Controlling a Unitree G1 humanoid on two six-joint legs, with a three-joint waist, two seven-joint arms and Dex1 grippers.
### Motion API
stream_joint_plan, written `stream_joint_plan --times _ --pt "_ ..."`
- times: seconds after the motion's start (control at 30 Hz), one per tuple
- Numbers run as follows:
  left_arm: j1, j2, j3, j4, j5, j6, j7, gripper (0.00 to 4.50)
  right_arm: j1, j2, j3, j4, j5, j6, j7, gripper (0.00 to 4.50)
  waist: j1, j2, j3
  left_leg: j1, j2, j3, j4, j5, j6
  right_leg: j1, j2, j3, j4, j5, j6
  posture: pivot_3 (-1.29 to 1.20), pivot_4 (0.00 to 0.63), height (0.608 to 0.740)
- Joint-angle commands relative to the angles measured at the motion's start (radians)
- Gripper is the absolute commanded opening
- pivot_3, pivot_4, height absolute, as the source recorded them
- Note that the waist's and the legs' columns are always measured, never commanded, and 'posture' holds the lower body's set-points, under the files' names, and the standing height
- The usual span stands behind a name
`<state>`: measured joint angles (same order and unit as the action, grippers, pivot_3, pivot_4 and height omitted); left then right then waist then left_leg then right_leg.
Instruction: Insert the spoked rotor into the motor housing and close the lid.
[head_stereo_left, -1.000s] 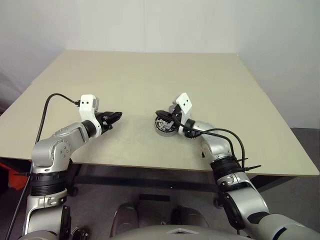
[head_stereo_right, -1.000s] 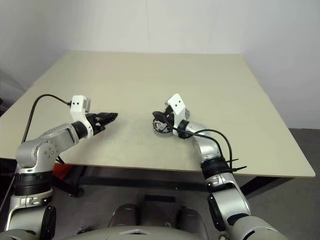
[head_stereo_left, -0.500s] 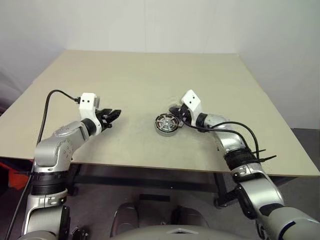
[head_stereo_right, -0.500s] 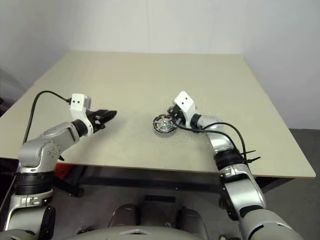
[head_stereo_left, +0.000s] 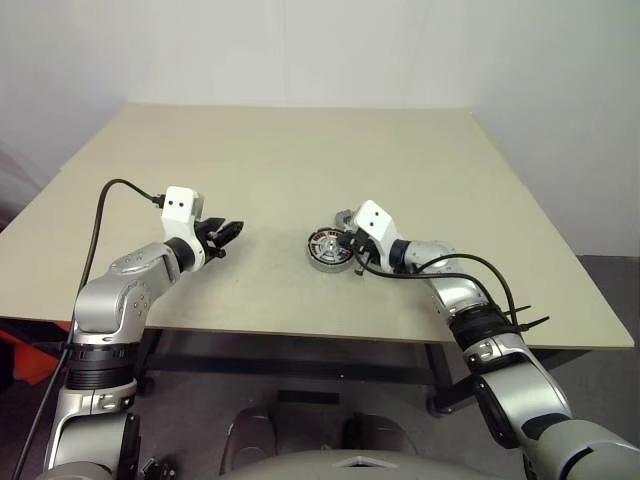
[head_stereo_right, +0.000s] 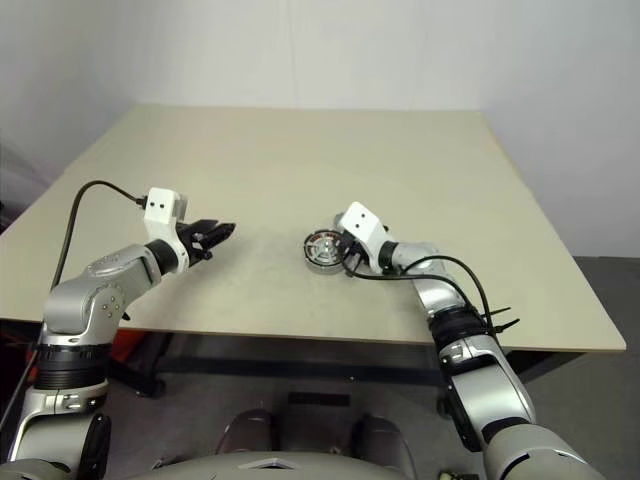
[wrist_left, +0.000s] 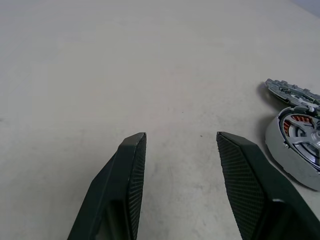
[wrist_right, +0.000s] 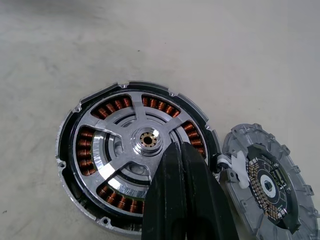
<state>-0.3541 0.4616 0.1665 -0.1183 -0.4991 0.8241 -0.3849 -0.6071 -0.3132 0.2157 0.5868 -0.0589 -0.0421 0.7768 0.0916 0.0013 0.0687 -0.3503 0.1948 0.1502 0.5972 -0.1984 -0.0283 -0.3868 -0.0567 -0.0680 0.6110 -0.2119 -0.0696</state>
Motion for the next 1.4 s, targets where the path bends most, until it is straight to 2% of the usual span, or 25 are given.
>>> stream_joint_plan --times 0.03,0.23,0.37,0.67,0.77,0.9,1.03,1.13,1.3,1.33,1.4 --pt "-0.006 0.011 0.019 -0.017 0.008 -0.021 -0.007 2.36 -0.034 0.009 -0.025 0.001 0.024 0.008 -0.001 0.0 0.0 0.0 0.0 0.001 0.0 0.0 0.0 0.0 0.0 0.001 0.0 0.0 0.0 -0.003 0.004 0.0 0.0 0.74" --pt "-0.009 0.0 0.01 -0.01 0.016 -0.024 -0.004 2.36 -0.046 0.025 -0.044 -0.096 0.079 0.02 0.035 0.0 0.001 0.0 0.0 0.0 0.001 0.0 0.0 0.0 -0.001 0.0 0.0 0.0 0.0 -0.002 0.004 0.0 0.0 0.74" --pt "-0.012 -0.004 0.01 -0.007 0.019 -0.023 -0.006 2.36 -0.031 0.027 -0.033 -0.135 0.089 0.049 0.054 0.0 0.001 0.0 0.0 -0.001 0.0 -0.001 -0.001 0.0 0.0 -0.001 0.0 0.0 0.0 0.001 -0.002 0.0 0.0 0.74" --pt "-0.015 -0.014 0.04 -0.007 0.009 -0.026 0.009 2.36 0.011 0.032 -0.012 -0.019 0.037 0.046 0.02 0.0 0.001 0.0 0.0 0.0 0.0 0.0 -0.001 0.0 0.001 0.001 0.0 0.0 -0.001 0.001 -0.002 0.0 0.0 0.74" --pt "-0.014 -0.021 0.036 -0.008 0.013 -0.028 0.01 2.36 -0.013 0.031 -0.033 -0.025 0.062 0.053 0.025 0.0 0.001 0.0 0.0 0.001 0.001 -0.001 -0.001 0.0 0.0 0.001 0.0 0.0 -0.001 -0.002 0.004 0.0 0.0 0.74" --pt "-0.012 -0.033 0.024 -0.011 0.019 -0.03 0.009 2.36 -0.039 0.018 -0.069 -0.086 0.121 0.083 0.066 0.0 0.003 0.0 0.0 0.0 0.001 -0.001 -0.001 0.001 -0.001 0.001 0.0 0.0 -0.001 -0.003 0.004 0.0 0.0 0.74" --pt "-0.011 -0.038 0.02 -0.009 0.021 -0.031 0.006 2.36 -0.063 -0.037 -0.087 -0.16 0.139 0.107 0.114 0.0 0.002 0.0 0.0 0.0 0.002 -0.001 -0.001 0.001 -0.001 0.001 0.0 0.0 -0.001 -0.002 0.004 0.0 0.0 0.74" --pt "-0.008 -0.041 0.019 -0.009 0.022 -0.033 0.004 2.36 -0.077 -0.097 -0.078 -0.179 0.121 0.084 0.156 0.0 0.002 0.0 0.0 -0.002 0.002 0.0 -0.001 0.0 0.0 -0.001 0.0 0.0 -0.001 0.001 -0.002 0.0 0.0 0.74" --pt "-0.015 -0.046 0.02 0.002 0.022 -0.032 -0.001 2.36 -0.102 -0.264 0.012 -0.208 0.081 -0.024 0.41 0.0 0.005 0.0 0.0 -0.005 0.001 0.0 -0.001 0.0 0.001 -0.002 0.0 0.0 -0.004 0.001 -0.002 0.0 0.0 0.74" --pt "-0.018 -0.046 0.02 0.008 0.023 -0.033 -0.002 2.4 -0.125 -0.29 0.03 -0.195 0.07 -0.06 0.454 0.4 0.004 0.0 0.0 -0.006 0.001 0.0 0.0 -0.002 0.004 -0.002 0.0 0.0 -0.004 0.001 -0.002 0.0 0.0 0.74" --pt "-0.028 -0.044 0.017 0.023 0.024 -0.036 -0.008 2.4 -0.185 -0.32 0.064 -0.145 0.046 -0.126 0.531 0.89 0.001 0.0 0.0 -0.007 0.001 0.0 0.0 -0.002 0.004 -0.004 0.0 0.0 -0.003 0.001 -0.002 0.0 0.0 0.74"
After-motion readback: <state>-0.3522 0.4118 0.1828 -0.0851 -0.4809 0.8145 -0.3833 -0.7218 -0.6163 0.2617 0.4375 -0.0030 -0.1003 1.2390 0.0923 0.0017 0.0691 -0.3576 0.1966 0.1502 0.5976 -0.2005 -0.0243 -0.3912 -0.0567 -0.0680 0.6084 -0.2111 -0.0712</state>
